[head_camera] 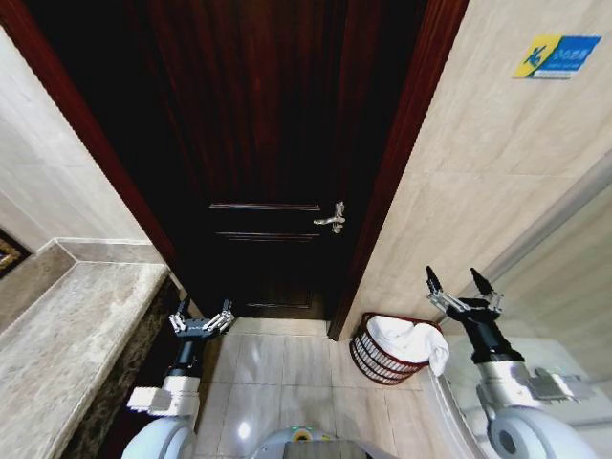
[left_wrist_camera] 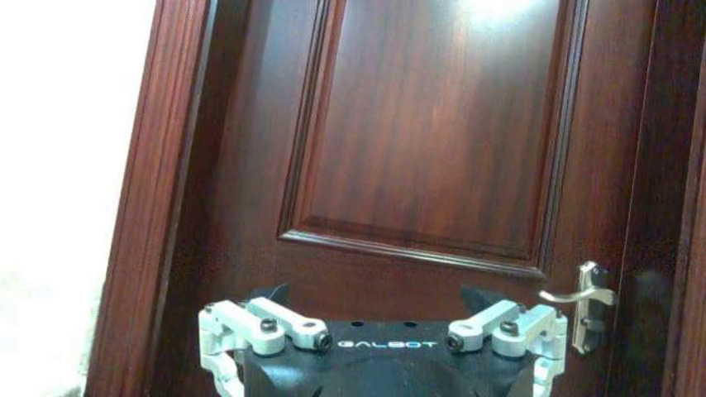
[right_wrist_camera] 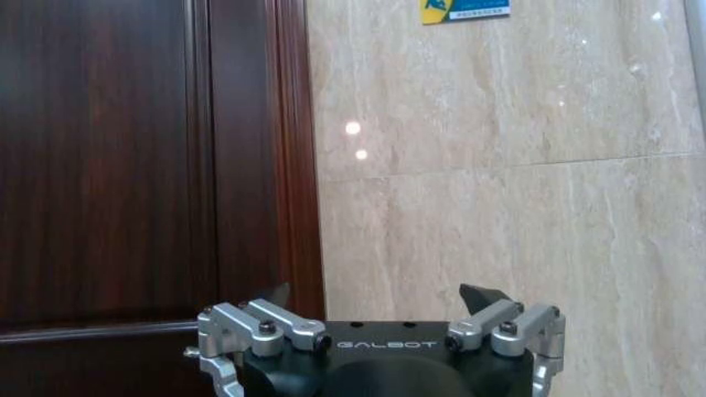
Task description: Discard the used towel into the hamper.
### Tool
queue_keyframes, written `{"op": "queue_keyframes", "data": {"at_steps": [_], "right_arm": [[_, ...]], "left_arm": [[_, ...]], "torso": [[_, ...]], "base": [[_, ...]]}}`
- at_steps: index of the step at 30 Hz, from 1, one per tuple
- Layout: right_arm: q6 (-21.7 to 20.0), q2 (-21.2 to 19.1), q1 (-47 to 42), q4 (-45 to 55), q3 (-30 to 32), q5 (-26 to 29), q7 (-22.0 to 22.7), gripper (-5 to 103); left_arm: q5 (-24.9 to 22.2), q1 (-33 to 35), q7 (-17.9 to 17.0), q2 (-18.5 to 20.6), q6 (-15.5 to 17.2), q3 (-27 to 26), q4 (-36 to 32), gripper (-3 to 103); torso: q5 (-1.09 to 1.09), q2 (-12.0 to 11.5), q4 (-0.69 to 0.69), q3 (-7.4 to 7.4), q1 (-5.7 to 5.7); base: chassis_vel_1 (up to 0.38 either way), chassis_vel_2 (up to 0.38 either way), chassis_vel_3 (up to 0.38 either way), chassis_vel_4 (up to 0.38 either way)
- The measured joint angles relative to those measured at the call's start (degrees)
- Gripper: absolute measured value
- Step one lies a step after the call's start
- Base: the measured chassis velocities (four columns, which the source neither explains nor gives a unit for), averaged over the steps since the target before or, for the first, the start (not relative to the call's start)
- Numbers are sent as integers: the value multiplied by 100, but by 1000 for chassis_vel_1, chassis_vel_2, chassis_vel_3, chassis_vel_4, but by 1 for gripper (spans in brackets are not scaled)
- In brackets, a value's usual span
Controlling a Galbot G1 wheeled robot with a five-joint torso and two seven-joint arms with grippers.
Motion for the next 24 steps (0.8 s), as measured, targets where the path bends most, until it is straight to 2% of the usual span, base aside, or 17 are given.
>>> {"op": "queue_keyframes", "data": {"at_steps": [10, 24], "right_arm": [[0, 0, 0, 0, 0, 0, 0, 100], [0, 0, -1, 0, 0, 0, 0, 100]], "left_arm": [[0, 0, 0, 0, 0, 0, 0, 100], [0, 0, 0, 0, 0, 0, 0, 100]], "torso": [[0, 0, -1, 0, -1], [1, 1, 0, 0, -3]], "base": [[119, -119, -119, 127], [276, -273, -279, 268]]}}
